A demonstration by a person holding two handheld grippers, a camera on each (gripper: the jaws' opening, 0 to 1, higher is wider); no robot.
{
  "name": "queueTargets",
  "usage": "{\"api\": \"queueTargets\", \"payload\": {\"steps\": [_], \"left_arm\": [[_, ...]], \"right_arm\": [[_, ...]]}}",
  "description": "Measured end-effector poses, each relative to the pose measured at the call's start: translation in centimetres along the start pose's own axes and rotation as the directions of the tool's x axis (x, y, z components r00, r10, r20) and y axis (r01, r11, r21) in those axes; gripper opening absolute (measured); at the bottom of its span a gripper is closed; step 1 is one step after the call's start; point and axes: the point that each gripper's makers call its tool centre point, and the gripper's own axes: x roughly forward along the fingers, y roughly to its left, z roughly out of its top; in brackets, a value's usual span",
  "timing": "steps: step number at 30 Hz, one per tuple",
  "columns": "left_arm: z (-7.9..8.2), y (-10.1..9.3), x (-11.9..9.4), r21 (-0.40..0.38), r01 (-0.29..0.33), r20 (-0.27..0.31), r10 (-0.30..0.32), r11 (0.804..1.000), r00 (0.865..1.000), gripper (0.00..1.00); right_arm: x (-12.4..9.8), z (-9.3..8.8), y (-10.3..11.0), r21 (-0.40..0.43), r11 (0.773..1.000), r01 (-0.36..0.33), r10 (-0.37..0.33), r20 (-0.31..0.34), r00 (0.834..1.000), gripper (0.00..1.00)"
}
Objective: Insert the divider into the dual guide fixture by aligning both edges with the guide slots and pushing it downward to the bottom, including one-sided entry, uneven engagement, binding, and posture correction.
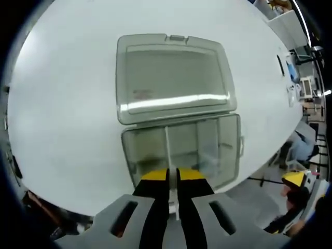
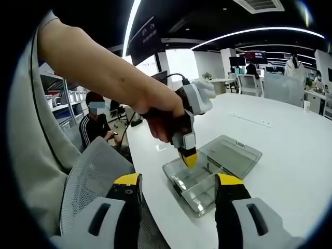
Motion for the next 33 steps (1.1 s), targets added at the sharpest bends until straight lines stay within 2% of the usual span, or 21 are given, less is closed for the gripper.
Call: {"api": "queueTargets", "payload": {"steps": [19, 27, 33], "left_arm": [[-0.09, -0.04, 0.14, 0.017, -0.014, -0.006, 0.014, 1.0, 1.0, 0.02], [-0.04, -0.17, 0.19, 0.054, -0.04, -0.015, 0.041, 0.998, 0.999, 0.02], [-0.02, -0.38, 0.25, 0.111, -0.084, -0.029, 0.087, 0.99, 0.996, 0.02]], "right_arm": [[0.01, -0.06, 0.04, 0.001, 1.0, -0.001, 0.001, -0.005, 1.0, 0.53], [0.06, -0.09, 0.11, -0.002, 1.0, -0.003, 0.003, -0.008, 1.0, 0.53], [0.12, -0.06, 0.15, -0.003, 1.0, -0.004, 0.004, -0.01, 1.0, 0.53]]}}
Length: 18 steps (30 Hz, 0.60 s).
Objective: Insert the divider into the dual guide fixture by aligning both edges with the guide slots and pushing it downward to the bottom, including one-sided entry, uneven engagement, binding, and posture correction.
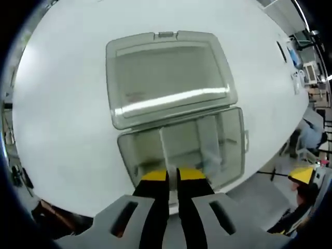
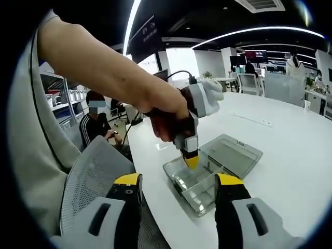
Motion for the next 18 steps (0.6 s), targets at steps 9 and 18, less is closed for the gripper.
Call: {"api": "queueTargets", "payload": {"steps": [9, 18], "left_arm": [[0.02, 0.03, 0.18, 0.043, -0.026, -0.011, 0.026, 0.999, 1.0, 0.02], [0.09, -0.11, 0.6, 0.108, -0.07, -0.025, 0.073, 0.992, 0.997, 0.02]], "right_arm": [[-0.11, -0.14, -0.09, -0.001, 1.0, 0.003, -0.003, -0.006, 1.0, 0.53], [-0.08, -0.25, -0.14, 0.002, 1.0, 0.002, -0.002, -0.009, 1.0, 0.53]]}}
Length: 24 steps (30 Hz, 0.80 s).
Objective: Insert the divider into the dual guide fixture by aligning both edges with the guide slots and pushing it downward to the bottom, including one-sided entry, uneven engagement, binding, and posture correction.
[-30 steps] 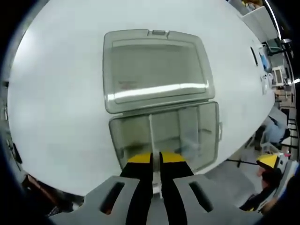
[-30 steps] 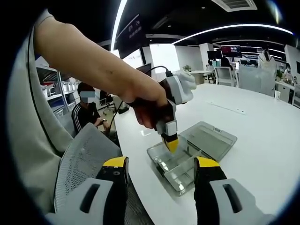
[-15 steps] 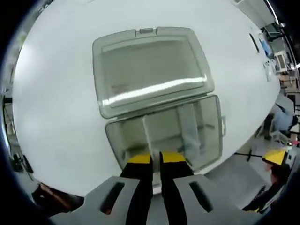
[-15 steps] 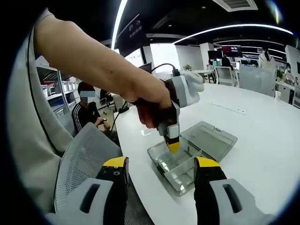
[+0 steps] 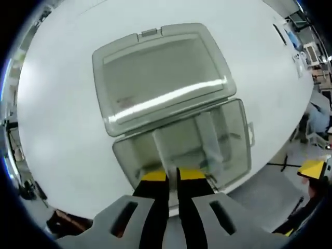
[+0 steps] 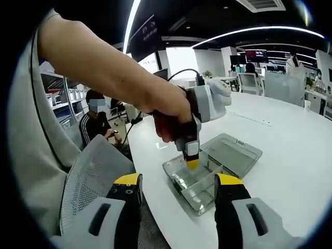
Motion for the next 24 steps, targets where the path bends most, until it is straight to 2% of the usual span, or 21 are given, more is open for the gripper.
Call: {"api": "queueTargets", "payload": {"steps": [14, 24], "left_arm": [[0.04, -0.01, 0.58, 0.047, -0.043, -0.012, 0.044, 0.998, 0.999, 0.02], [-0.04, -0.09, 0.67, 0.039, -0.052, -0.001, 0.052, 0.998, 0.999, 0.03]], "right_arm": [[-0.06, -0.27, -0.1, 0.006, 1.0, 0.004, -0.004, -0.004, 1.0, 0.53], [-0.11, -0.25, -0.11, 0.008, 1.0, 0.006, -0.006, -0.002, 1.0, 0.53]]}}
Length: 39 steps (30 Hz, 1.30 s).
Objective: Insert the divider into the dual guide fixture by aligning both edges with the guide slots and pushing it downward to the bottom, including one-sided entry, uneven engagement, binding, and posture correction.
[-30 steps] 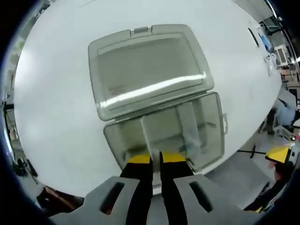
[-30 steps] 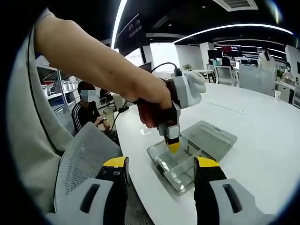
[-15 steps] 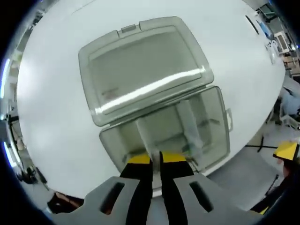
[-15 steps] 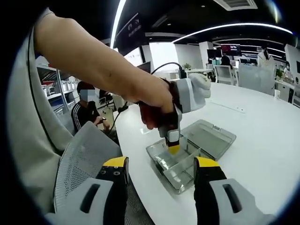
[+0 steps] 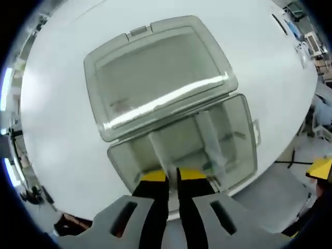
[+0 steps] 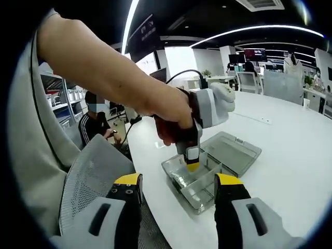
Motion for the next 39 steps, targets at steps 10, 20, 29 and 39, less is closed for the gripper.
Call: {"api": "queueTargets", "payload": {"steps": [10, 20, 29, 39], "left_arm": [[0.4, 0.1, 0.0, 0.009, 0.003, 0.031, -0.004, 1.0, 1.0, 0.05], [0.6, 0.3, -0.7, -0.015, 0.034, 0.049, -0.033, 0.999, 0.998, 0.08], [-0.4, 0.2, -1.2, -0.04, 0.067, 0.054, -0.064, 0.997, 0.996, 0.08], [-1.2, -0.3, -1.4, -0.083, 0.114, 0.052, -0.11, 0.99, 0.993, 0.05]], "right_arm": [[-0.1, 0.2, 0.1, 0.001, 1.0, 0.001, -0.001, 0.003, 1.0, 0.53], [-0.2, 0.2, 0.1, -0.002, 1.0, 0.002, -0.002, 0.003, 1.0, 0.53], [0.0, 0.5, 0.3, -0.011, 1.0, -0.005, 0.005, 0.006, 1.0, 0.53], [-0.1, 0.7, 0.5, -0.016, 1.0, -0.006, 0.006, 0.01, 1.0, 0.53]]}}
